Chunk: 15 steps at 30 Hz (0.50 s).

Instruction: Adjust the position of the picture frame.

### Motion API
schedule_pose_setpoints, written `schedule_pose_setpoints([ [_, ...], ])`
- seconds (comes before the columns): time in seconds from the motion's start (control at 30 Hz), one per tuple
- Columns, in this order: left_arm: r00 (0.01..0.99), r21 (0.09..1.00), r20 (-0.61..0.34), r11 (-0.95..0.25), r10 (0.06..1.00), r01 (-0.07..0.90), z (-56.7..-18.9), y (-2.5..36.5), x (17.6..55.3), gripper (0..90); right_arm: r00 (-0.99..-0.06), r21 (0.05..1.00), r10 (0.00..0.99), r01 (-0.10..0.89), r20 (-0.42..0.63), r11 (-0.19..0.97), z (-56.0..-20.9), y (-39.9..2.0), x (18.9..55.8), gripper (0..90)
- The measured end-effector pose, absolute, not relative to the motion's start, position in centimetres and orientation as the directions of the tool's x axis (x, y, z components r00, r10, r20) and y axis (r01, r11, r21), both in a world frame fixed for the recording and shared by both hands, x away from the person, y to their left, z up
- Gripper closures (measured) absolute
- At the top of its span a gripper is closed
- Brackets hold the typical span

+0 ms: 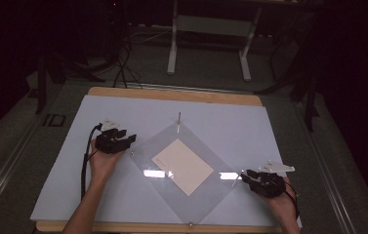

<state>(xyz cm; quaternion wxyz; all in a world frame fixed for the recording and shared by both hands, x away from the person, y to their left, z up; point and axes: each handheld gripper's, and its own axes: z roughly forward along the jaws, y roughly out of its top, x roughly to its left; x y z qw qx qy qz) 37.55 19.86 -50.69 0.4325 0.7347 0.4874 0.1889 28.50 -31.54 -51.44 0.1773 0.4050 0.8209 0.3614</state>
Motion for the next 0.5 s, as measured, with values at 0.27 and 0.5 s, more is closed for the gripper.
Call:
schedule_pose_setpoints([
  [0.27, 0.501, 0.816, -0.132, -0.193, 0.855, 0.545, -50.9, 17.0, 40.3, 49.9, -0.654, 0.764, 0.756, 0.500, 0.024, 0.408, -51.6, -30.8, 28.4, 68.2],
  [0.5, 0.536, 0.820, -0.102, -0.234, 0.838, 0.523, -51.1, 14.3, 41.7, 50.7, -0.654, 0.773, 0.757, 0.483, 0.006, 0.411, -52.2, -29.3, 29.3, 84.4],
])
